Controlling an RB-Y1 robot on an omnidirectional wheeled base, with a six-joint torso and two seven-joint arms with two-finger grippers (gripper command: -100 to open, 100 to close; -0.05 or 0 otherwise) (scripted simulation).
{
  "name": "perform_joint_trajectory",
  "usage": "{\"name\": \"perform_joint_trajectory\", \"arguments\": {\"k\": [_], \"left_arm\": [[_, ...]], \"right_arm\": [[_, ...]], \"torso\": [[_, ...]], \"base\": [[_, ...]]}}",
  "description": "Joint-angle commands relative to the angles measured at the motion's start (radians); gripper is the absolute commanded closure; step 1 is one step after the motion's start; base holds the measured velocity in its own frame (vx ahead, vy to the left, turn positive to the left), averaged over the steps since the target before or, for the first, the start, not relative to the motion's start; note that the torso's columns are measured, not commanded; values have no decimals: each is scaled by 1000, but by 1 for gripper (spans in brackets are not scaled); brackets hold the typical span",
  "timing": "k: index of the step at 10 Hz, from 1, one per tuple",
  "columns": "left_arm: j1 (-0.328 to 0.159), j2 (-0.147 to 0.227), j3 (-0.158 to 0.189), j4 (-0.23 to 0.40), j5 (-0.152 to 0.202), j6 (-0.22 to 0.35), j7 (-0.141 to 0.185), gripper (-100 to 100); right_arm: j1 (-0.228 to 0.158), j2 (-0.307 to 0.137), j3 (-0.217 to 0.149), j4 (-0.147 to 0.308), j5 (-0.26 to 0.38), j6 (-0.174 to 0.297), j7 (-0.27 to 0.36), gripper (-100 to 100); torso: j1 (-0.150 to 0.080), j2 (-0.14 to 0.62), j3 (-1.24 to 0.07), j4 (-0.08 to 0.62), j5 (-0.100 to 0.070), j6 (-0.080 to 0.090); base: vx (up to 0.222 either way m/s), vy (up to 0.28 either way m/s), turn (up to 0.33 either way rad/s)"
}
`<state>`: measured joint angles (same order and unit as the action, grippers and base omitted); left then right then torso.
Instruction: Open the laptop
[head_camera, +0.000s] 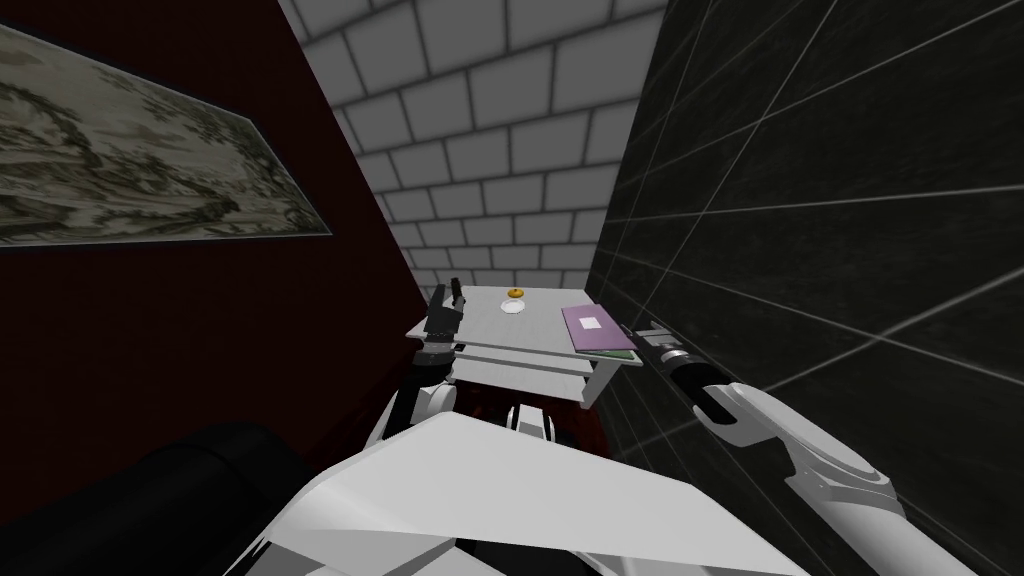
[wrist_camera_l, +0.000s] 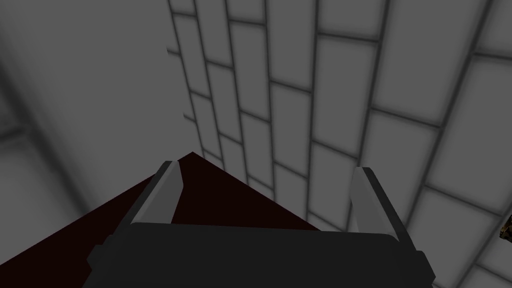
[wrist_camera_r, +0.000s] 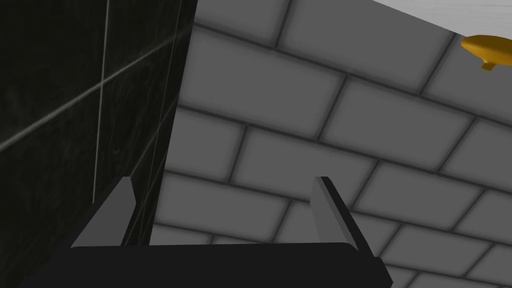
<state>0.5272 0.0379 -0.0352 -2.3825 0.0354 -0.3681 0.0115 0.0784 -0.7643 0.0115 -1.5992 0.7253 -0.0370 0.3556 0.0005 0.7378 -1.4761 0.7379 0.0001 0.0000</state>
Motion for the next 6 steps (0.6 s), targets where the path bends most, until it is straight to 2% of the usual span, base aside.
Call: {"name": "perform_joint_trajectory", "arguments": {"k": [1,6], "left_arm": [[0,0,0,0,0,0,0,0],[0,0,0,0,0,0,0,0]], "right_arm": [[0,-2,0,0,-1,2,-3,0],[0,-2,0,0,-1,2,-3,0]], "torso": [[-1,-1,0,0,0,0],[0,0,0,0,0,0]], "base": [[0,0,0],[0,0,0]]}}
